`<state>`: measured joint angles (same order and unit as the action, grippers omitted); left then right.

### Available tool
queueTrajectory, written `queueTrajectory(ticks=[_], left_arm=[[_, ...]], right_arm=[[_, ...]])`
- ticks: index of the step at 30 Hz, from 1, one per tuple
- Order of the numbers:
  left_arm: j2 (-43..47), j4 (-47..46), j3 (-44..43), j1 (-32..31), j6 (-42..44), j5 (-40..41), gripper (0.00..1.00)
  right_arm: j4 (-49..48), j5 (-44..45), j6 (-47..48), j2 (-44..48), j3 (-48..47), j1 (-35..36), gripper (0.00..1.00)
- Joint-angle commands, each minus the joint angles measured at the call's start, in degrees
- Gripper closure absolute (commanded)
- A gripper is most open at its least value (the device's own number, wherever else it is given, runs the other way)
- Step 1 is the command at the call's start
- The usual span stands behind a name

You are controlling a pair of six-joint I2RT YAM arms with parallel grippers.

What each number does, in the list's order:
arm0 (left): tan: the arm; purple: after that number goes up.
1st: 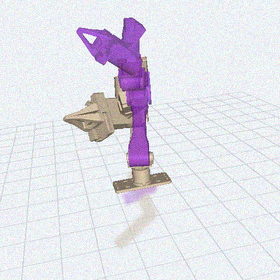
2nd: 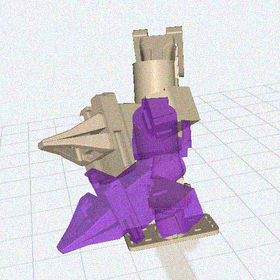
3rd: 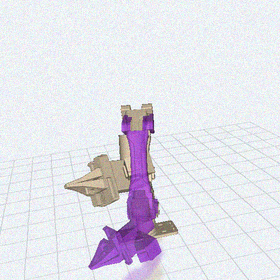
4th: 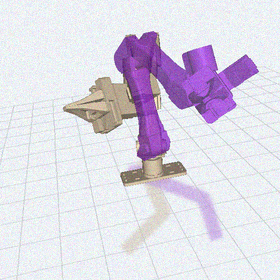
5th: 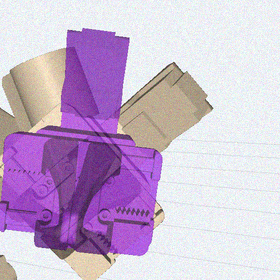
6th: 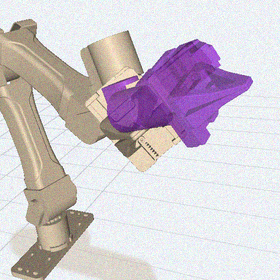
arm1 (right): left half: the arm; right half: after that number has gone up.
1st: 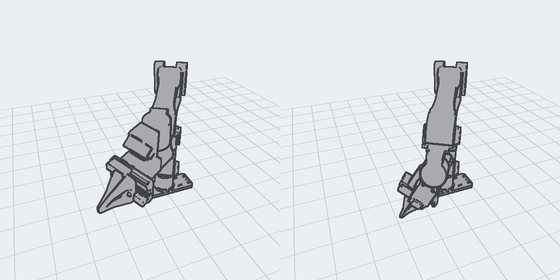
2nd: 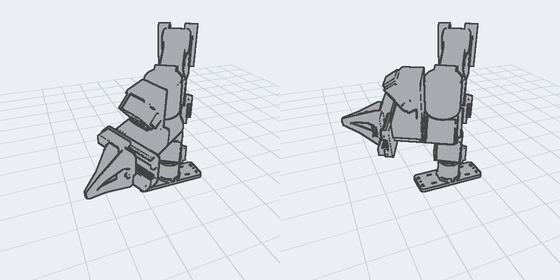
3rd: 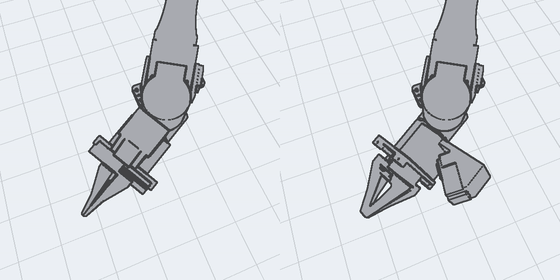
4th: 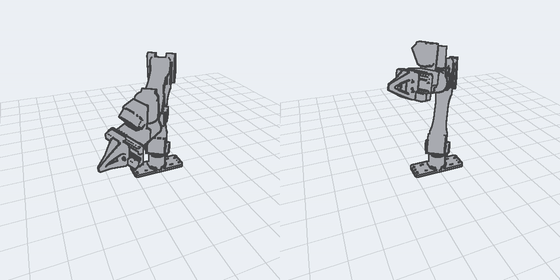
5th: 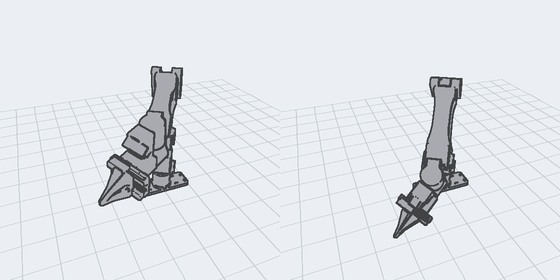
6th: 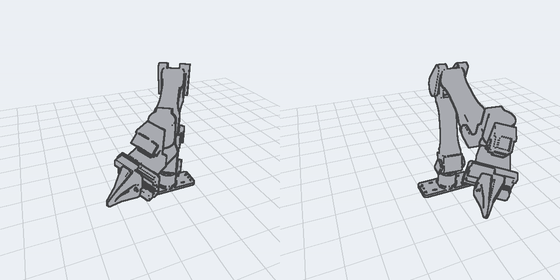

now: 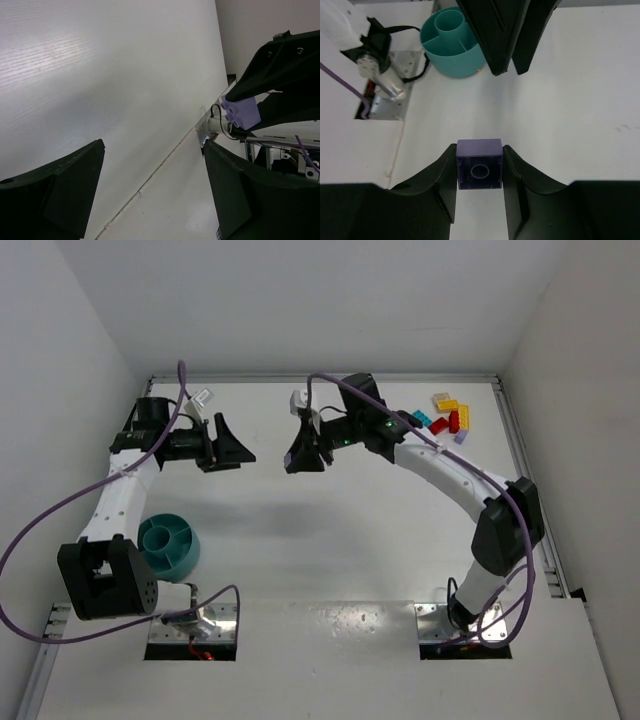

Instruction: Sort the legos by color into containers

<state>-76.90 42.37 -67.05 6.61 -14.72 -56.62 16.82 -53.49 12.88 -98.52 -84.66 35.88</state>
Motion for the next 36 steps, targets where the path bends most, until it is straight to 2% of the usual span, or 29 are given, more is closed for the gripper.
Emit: queueTrajectory(ticks=[1,4,10,14,21,36], left_arm=[[1.66,-2.12,0.60,-1.51,-1.63,-1.56,0.14],[1.67,-2.64,0.60,-2.13,-2.15,-1.56,0.16],[1.67,-3.26,0.60,-3.79,-2.77,0.63,0.24],[1.67,-4.48,0.60,-4.33,-3.47,0.63,0.24],[0.61,-7.12,1.22,-4.33,-5.41,-2.09,0.34],[0.09,-9.32,2.97,-4.85,-7.16,-3.32,0.34]], right_arm=[[-4.16,5.58,8.81,1.93,1.60,1.73,0.92],[-4.16,9.54,10.14,1.67,1.61,3.66,0.92],[1.37,14.55,10.67,-3.34,-5.16,6.48,0.92],[0.67,16.84,10.67,-3.87,-5.16,8.06,0.92],[0.67,19.31,10.15,-4.49,-5.16,8.59,0.92],[-0.56,20.10,4.96,-8.18,-10.00,9.65,0.92]])
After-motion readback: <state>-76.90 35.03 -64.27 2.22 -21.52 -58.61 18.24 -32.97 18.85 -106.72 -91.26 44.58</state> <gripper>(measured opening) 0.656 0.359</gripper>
